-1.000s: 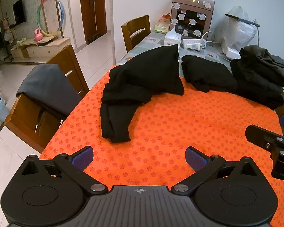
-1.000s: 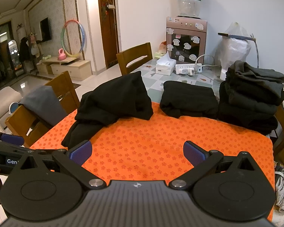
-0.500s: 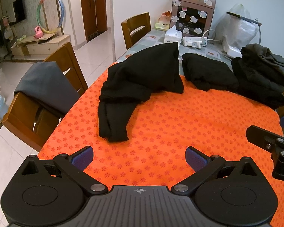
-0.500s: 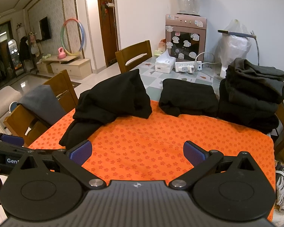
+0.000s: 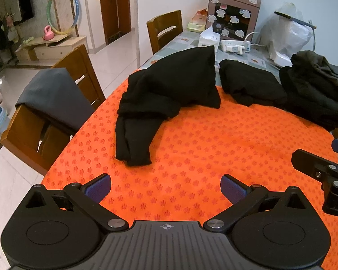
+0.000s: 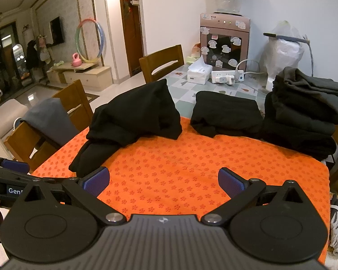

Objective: Fold clothes

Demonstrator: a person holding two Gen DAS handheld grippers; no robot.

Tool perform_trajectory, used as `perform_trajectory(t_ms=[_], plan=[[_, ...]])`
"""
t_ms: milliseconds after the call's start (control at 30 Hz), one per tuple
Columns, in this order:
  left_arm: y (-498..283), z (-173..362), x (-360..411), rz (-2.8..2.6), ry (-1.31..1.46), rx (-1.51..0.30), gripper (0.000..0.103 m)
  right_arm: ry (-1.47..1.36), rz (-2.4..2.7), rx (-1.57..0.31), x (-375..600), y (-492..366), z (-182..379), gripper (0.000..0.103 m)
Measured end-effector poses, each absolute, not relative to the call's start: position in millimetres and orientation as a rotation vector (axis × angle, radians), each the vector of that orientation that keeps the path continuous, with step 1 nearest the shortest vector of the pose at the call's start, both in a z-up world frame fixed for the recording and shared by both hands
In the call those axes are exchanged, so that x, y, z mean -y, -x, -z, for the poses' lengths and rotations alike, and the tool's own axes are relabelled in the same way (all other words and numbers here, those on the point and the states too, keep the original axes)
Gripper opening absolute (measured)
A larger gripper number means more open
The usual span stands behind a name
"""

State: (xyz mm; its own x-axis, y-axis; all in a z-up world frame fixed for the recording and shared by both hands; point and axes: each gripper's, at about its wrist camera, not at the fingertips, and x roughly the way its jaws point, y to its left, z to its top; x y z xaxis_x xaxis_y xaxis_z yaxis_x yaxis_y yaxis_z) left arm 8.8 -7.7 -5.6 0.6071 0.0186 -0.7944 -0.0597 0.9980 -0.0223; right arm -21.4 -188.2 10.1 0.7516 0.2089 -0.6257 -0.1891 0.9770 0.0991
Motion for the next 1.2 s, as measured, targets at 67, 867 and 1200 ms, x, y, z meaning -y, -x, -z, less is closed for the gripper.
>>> perform_trajectory(t_ms=[67,867,1200], plan=[[-8.3,7.4,6.5,-0.054,0.057,-0.923,0.103,-0.028,-0.226,-0.692,188.2,19.1,-8.5,0.103],[-18.8,27.3,-144.2,-0.083,0.032,-0.964,0.103,-0.074,-0.360,-0.738,66.4,-110.9,38.0,0.103],[-28.0,30.1,-181.3,0.077,-0.118,-0.948,0.103,0.225,-0.341,-0.770,-21.3,-180.3,103.9,0.090]])
